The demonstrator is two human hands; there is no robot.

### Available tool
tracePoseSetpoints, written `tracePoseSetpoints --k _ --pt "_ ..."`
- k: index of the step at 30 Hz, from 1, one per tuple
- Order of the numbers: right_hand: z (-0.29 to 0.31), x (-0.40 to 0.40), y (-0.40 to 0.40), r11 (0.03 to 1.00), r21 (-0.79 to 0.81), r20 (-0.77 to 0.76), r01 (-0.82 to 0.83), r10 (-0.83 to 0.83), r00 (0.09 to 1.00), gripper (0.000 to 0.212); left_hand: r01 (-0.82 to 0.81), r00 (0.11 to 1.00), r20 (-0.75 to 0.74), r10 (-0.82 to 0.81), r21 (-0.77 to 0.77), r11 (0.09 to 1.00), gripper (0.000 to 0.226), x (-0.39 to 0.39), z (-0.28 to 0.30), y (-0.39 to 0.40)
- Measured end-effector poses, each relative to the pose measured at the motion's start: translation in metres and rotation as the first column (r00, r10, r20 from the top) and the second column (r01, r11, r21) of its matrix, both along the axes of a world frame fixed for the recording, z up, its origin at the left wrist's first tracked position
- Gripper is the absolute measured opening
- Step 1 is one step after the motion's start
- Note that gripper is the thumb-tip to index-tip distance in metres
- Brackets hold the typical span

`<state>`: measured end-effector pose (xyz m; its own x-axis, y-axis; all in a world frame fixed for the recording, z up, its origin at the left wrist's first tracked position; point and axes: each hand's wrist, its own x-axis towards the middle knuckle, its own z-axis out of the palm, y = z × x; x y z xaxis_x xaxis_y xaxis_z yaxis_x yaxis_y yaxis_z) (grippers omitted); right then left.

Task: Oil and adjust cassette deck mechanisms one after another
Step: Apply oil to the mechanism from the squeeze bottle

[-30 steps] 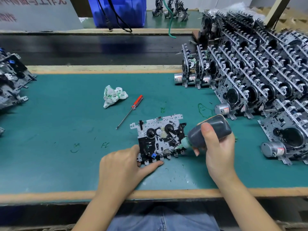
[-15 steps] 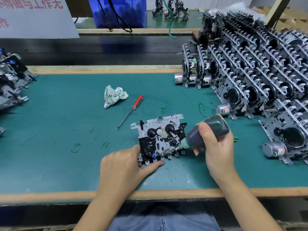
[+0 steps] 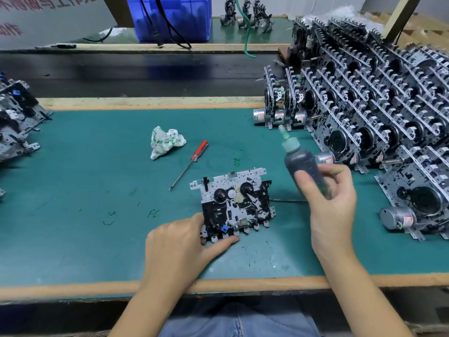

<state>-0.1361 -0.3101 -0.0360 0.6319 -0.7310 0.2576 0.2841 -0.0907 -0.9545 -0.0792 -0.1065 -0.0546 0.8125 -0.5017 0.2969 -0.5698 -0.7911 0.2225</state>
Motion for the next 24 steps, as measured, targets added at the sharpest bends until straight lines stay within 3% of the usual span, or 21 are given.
tracePoseSetpoints --k 5,11,14,16,17,19,22,24 --pt "-0.002 0.015 -0.015 0.950 -0.300 -0.247 -0.090 0.014 0.969 0.042 0.010 1.000 -0.007 -0.010 -0.008 1.000 0.066 0.000 0.002 -0.001" --pt "-0.001 0.027 -0.027 0.917 -0.313 -0.535 -0.248 0.046 0.844 0.039 0.020 1.000 -0.019 -0.020 -0.014 1.000 0.066 -0.001 0.004 0.000" --pt "0.003 0.012 -0.023 0.891 -0.451 -0.370 -0.054 -0.131 0.920 0.045 0.019 0.999 -0.033 -0.020 -0.012 1.000 0.067 -0.001 0.005 0.000" --pt "0.005 -0.003 -0.019 0.841 -0.541 -0.231 0.034 -0.187 0.955 0.034 0.021 0.999 -0.024 -0.023 -0.044 0.999 0.067 -0.001 0.006 0.000" --pt "0.004 -0.010 -0.018 0.816 -0.578 -0.228 0.002 -0.165 0.960 0.027 0.024 1.000 -0.017 -0.026 -0.071 0.997 0.067 -0.001 0.007 0.001" --pt "0.001 -0.023 -0.015 0.693 -0.696 -0.368 -0.185 -0.124 0.922 0.027 0.021 1.000 -0.008 -0.022 -0.121 0.992 0.069 -0.002 0.008 0.002" --pt "-0.007 -0.029 -0.010 0.384 -0.795 -0.541 -0.469 -0.102 0.835 0.050 -0.014 0.999 -0.054 0.005 -0.177 0.984 0.074 -0.001 0.013 0.003" --pt "-0.008 -0.025 -0.007 0.314 -0.789 -0.568 -0.528 -0.044 0.822 0.049 -0.032 0.994 -0.105 0.008 -0.226 0.974 0.065 0.002 0.020 0.004"
